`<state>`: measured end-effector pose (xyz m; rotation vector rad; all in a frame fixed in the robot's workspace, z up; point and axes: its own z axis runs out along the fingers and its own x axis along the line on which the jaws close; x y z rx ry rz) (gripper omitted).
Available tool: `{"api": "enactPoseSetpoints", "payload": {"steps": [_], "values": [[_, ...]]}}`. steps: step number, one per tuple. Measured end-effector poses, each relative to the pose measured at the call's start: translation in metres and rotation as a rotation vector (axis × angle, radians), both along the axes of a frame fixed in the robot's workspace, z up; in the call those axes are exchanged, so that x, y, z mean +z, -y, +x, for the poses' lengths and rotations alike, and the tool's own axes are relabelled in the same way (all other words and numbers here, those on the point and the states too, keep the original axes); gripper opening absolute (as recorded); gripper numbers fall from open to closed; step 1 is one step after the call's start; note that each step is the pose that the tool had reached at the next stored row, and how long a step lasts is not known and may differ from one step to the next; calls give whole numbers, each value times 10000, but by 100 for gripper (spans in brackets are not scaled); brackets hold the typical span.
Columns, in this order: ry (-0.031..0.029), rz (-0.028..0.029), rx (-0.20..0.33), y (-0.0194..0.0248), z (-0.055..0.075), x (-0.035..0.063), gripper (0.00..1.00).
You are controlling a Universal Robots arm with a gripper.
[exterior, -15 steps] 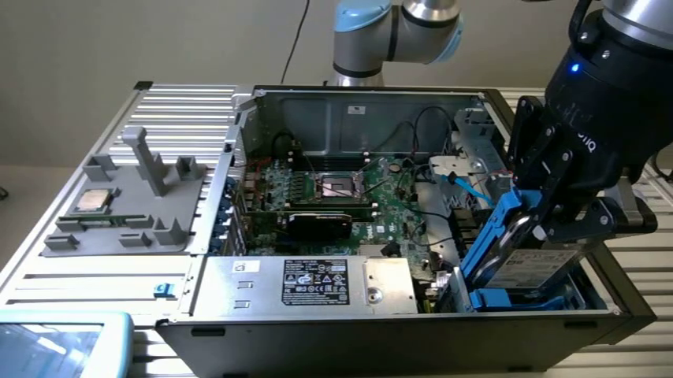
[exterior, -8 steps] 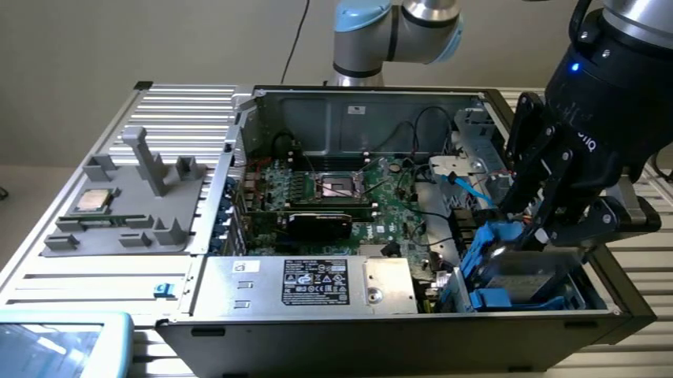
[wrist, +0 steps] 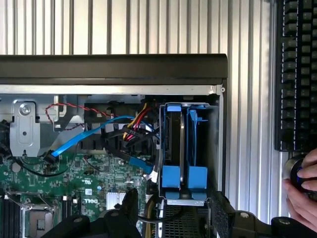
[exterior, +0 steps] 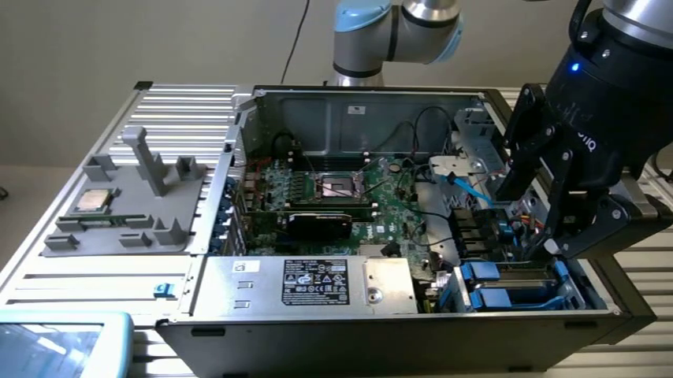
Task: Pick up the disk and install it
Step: 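Insert the disk into the insertion slot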
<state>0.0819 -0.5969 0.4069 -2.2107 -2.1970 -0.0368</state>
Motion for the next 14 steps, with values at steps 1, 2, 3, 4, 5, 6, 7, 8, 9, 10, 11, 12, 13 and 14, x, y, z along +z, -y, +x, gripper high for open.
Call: {"api": "enactPoseSetpoints", "payload": {"steps": [1, 2, 3, 4, 5, 6, 7, 8, 9, 10, 11, 12, 13, 14], "values": [[0, 0, 0, 0, 0, 0, 69], [0, 0, 0, 0, 0, 0, 69], [0, 0, 0, 0, 0, 0, 69], [0, 0, 0, 0, 0, 0, 69], [0, 0, 0, 0, 0, 0, 69], [0, 0, 0, 0, 0, 0, 69], [0, 0, 0, 0, 0, 0, 69], [0, 0, 0, 0, 0, 0, 69], [0, 0, 1, 0, 0, 0, 69], [0, 0, 0, 0, 0, 0, 69], [0, 0, 0, 0, 0, 0, 69], [0, -1, 0, 0, 0, 0, 69], [0, 0, 0, 0, 0, 0, 69], [0, -1, 0, 0, 0, 0, 69]]}}
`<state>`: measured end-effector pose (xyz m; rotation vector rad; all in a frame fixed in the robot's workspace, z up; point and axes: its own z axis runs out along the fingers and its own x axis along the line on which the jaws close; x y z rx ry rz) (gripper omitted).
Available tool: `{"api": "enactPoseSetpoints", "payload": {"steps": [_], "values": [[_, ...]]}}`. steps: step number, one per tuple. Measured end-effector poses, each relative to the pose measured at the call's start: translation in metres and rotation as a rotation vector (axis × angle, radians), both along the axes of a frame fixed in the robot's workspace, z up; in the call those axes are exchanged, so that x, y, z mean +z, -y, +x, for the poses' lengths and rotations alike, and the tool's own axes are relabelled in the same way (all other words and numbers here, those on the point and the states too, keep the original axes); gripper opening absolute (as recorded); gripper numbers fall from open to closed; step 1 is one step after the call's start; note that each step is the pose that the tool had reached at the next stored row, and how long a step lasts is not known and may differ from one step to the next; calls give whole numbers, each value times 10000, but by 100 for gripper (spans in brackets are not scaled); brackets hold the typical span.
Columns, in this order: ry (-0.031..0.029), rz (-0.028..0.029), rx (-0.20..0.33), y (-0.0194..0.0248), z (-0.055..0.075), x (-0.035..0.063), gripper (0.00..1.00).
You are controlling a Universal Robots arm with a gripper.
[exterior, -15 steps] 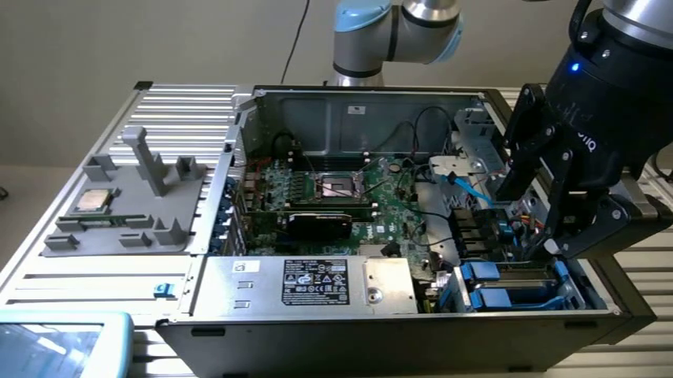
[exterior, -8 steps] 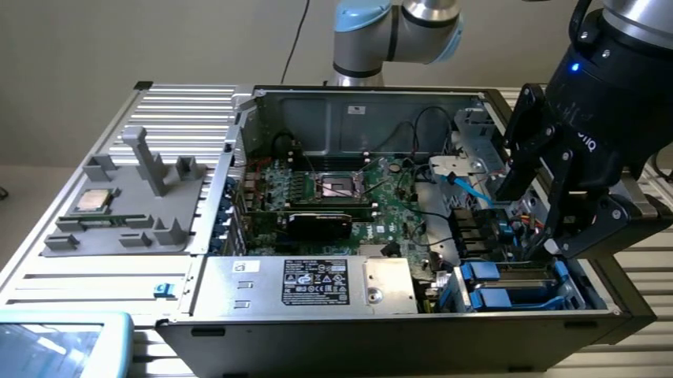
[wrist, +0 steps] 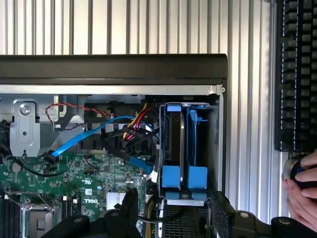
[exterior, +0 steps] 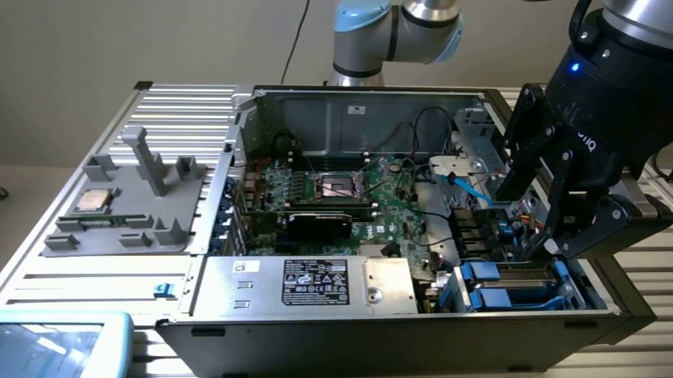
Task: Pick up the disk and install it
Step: 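Insert the first disk wire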
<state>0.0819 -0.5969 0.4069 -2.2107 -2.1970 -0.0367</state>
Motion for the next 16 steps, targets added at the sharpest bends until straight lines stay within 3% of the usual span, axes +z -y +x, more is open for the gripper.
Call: {"api": "enactPoseSetpoints", "payload": {"steps": [3, 4, 6, 12, 14, 16], "values": [[-7, -1, 0, 0, 11, 0, 69], [-54, 0, 1, 0, 36, 0, 69], [-205, 7, 0, 0, 83, 0, 69], [-829, 84, 1, 0, 206, 0, 69], [-963, 110, 1, 0, 256, 0, 69], [-1046, 147, 3, 0, 319, 0, 69]]}}
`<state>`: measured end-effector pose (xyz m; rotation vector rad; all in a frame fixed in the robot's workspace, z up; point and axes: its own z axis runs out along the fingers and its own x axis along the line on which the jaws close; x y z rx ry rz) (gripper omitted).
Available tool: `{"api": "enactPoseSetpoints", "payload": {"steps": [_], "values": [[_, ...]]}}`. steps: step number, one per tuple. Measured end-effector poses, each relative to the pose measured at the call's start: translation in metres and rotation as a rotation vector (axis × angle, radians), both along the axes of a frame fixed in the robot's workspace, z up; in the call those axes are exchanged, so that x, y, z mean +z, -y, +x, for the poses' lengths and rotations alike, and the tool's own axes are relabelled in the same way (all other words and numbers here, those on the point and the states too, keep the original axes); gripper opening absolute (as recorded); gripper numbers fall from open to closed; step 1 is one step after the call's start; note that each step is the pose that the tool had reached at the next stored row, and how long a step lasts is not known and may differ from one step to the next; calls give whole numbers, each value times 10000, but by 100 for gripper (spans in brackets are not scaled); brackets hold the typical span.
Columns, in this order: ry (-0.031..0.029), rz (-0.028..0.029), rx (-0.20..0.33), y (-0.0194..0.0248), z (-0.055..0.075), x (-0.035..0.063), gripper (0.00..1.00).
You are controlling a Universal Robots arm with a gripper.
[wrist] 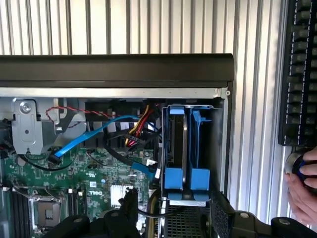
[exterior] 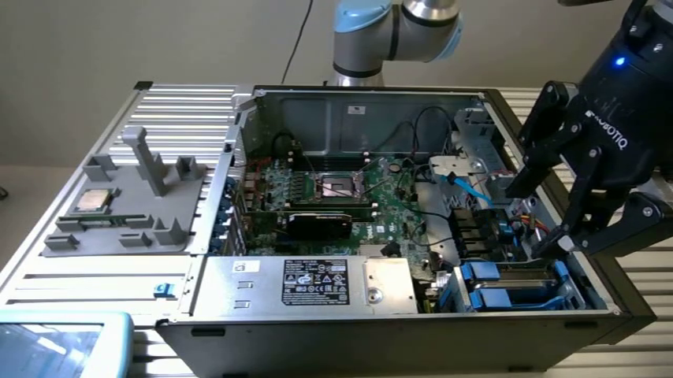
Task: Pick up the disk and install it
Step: 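Insert the first disk wire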
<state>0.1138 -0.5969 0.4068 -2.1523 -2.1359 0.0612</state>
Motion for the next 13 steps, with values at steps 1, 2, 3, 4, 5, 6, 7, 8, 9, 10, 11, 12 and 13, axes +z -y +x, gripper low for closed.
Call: {"api": "enactPoseSetpoints", "payload": {"steps": [1, 2, 3, 4, 5, 6, 7, 8, 9, 10, 11, 12, 13], "values": [[-30, 24, -1, 0, 36, 0, 69], [-56, 43, -1, 0, 76, 0, 69], [-85, 57, -1, 0, 121, 0, 69], [-110, 71, 0, 0, 165, -1, 69], [-134, 91, 1, 0, 212, -4, 69], [-158, 116, 1, 0, 256, -9, 69], [-182, 145, 3, 0, 302, -16, 69], [-206, 172, 5, -1, 348, -22, 69], [-229, 197, 5, -1, 393, -29, 69], [-250, 219, 5, -1, 438, -37, 69], [-268, 237, 4, -1, 483, -45, 69], [-282, 253, 6, -1, 528, -55, 69], [-296, 263, 5, -1, 574, -66, 69]]}}
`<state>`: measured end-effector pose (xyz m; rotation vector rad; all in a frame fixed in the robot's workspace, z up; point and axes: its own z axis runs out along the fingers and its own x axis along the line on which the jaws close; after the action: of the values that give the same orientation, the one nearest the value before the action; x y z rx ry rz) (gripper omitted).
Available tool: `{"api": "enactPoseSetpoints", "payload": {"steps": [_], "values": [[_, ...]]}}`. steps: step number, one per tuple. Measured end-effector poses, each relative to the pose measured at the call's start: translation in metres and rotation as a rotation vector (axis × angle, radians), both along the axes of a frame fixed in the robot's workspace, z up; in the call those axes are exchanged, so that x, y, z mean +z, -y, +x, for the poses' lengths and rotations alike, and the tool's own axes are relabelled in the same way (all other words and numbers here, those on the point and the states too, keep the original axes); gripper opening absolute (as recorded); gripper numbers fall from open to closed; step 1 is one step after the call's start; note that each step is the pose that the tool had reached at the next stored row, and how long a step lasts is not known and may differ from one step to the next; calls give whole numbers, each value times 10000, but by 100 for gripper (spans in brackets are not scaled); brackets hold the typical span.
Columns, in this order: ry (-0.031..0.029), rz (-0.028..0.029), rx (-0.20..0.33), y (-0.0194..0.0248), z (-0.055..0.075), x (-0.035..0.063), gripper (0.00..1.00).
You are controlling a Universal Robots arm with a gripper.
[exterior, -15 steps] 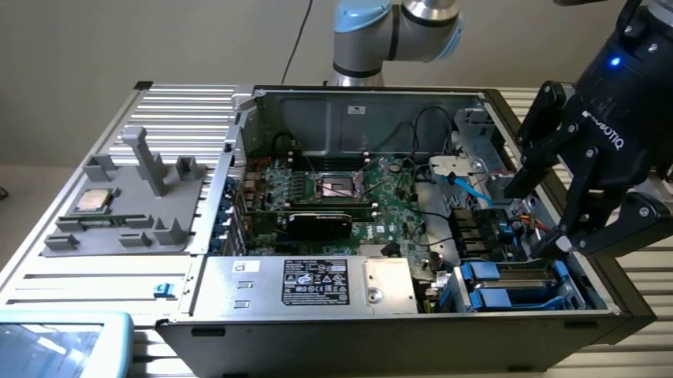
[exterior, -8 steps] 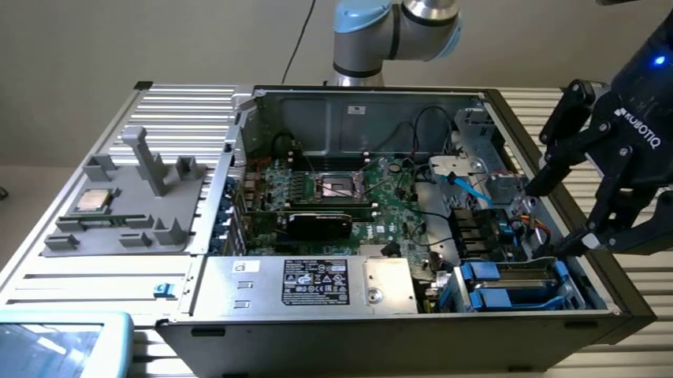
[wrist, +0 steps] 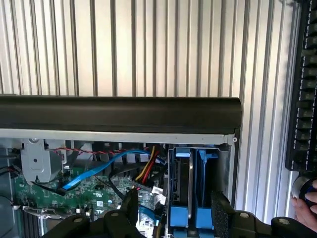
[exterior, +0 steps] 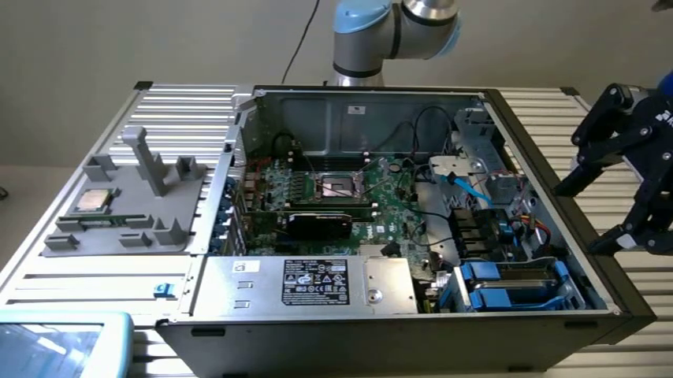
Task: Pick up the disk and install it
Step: 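Insert the first disk wire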
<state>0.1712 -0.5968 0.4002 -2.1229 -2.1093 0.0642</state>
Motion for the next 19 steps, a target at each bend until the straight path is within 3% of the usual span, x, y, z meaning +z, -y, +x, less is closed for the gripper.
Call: {"api": "enactPoseSetpoints", "payload": {"steps": [3, 10, 13, 19], "values": [[-51, 26, 0, 0, 96, -35, 69], [-240, 141, 0, -4, 128, -102, 69], [-247, 143, -6, -4, 128, -106, 69], [-277, 177, -172, -4, 129, -205, 69]]}}
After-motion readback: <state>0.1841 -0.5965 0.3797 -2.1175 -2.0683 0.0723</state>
